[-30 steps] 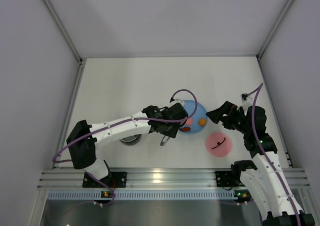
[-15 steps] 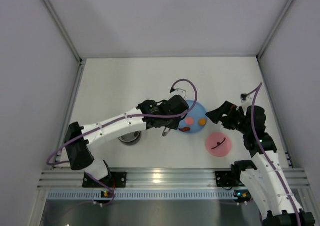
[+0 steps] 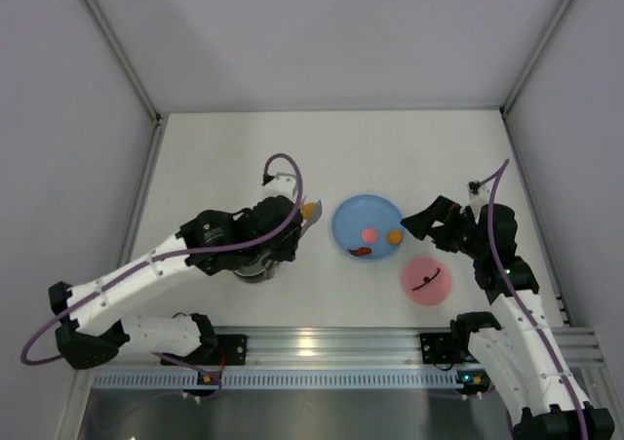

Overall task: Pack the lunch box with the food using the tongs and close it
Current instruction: Place the fake food in the packing box.

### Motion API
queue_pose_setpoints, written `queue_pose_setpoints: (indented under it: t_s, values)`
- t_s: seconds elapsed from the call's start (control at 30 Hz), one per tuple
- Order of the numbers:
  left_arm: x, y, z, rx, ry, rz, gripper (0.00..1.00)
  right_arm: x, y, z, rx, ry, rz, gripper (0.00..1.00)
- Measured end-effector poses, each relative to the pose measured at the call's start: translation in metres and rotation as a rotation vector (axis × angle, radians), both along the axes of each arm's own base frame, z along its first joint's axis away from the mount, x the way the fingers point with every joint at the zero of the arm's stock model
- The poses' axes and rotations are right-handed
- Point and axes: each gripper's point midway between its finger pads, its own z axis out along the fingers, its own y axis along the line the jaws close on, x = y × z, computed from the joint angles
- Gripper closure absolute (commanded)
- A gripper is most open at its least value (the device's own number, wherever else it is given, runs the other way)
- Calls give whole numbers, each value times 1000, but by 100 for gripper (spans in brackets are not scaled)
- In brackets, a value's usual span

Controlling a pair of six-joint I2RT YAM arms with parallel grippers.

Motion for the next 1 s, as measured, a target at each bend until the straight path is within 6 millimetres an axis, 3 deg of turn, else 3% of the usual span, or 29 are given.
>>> queue_pose_setpoints:
  t_s: [0.13,0.27,0.37,0.53,1.0]
  values:
    - [-19,45,10,-23,-2,66,61,2,1,0,2,-1,2,1]
    - [-38,85,3,-33,18,133,61,3,1,0,5,-2,3,1]
    - [-49,102,-5,-51,39,170,61,4,1,0,6,-4,4,0]
    - [-57,115,-14,-83,63,215,60,4,1,0,6,-1,4,0]
    - [-68,124,-39,-91,110,258,53,3,1,-10,9,17,2,1]
